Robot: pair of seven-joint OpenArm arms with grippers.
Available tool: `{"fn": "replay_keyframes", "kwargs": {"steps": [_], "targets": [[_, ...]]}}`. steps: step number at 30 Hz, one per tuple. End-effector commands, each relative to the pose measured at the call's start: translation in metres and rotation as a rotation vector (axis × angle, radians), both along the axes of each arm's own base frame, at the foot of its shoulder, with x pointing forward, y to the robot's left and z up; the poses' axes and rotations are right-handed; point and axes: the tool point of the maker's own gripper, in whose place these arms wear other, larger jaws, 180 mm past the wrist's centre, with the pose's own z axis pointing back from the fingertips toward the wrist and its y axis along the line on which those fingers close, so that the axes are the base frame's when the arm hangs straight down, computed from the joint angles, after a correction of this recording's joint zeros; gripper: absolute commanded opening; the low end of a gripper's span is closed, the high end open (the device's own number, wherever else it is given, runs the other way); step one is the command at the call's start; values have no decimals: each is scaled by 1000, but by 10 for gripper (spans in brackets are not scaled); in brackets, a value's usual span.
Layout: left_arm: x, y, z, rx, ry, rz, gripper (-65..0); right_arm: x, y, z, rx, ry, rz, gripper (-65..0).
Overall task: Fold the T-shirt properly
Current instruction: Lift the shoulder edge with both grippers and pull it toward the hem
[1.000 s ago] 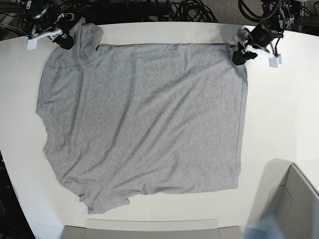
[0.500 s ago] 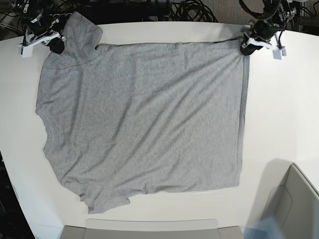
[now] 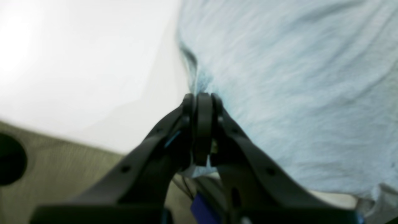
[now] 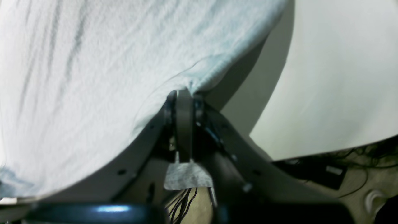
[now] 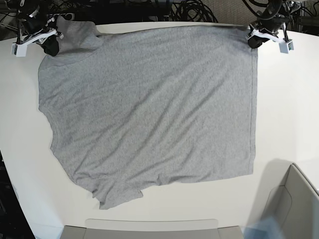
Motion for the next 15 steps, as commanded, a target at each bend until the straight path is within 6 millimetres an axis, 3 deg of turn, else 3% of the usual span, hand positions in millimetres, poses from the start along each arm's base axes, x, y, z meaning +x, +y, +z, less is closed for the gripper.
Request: {"fn": "replay_keyframes", "kwargs": {"steps": [1, 15], "targets": [[4, 3, 9, 15, -27, -9, -650, 12, -3, 17, -27, -66, 11, -650], [56, -3, 36, 19, -162, -41, -650, 76, -21, 58, -148, -232, 58, -650]]}}
